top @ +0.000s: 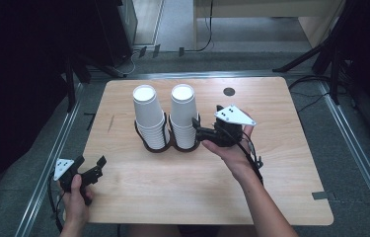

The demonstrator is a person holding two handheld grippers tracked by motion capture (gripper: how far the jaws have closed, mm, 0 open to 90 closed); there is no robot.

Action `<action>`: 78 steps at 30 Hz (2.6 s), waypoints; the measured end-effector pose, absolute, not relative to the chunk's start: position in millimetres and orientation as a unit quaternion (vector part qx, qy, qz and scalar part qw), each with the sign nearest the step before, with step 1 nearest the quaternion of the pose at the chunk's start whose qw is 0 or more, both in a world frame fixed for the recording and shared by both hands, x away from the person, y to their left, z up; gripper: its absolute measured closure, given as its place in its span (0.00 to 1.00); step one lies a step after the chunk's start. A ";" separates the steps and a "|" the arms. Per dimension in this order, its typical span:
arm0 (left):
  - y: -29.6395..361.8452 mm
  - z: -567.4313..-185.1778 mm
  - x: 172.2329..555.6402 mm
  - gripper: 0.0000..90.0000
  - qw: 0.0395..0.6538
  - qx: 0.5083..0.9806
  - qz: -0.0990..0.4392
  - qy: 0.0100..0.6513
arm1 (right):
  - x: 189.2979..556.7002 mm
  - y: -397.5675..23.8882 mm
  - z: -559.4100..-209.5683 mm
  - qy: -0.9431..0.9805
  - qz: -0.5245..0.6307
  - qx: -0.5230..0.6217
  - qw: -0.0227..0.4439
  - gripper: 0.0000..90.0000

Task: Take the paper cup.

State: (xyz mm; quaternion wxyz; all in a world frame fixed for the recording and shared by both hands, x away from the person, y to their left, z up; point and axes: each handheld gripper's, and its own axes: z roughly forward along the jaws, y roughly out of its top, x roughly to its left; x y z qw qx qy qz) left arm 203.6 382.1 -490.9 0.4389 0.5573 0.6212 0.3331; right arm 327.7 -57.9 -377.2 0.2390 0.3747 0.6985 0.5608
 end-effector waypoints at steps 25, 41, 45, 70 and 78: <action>383.1 -490.9 204.2 0.09 0.438 0.560 0.328 0.621 | 348.1 -15.9 -357.9 0.703 0.574 0.356 0.223 0.25; 383.3 -490.9 204.3 0.09 0.440 0.560 0.326 0.621 | 360.8 0.0 -357.8 0.698 0.571 0.373 0.218 0.22; 383.3 -490.9 204.3 0.09 0.442 0.559 0.325 0.622 | 362.4 4.1 -356.6 0.691 0.573 0.380 0.225 0.18; 383.4 -490.9 204.5 0.09 0.441 0.561 0.324 0.621 | 364.9 11.5 -343.5 0.685 0.576 0.371 0.247 0.26; 383.2 -490.9 204.8 0.09 0.441 0.560 0.325 0.621 | 360.6 8.7 -321.4 0.679 0.588 0.358 0.255 0.26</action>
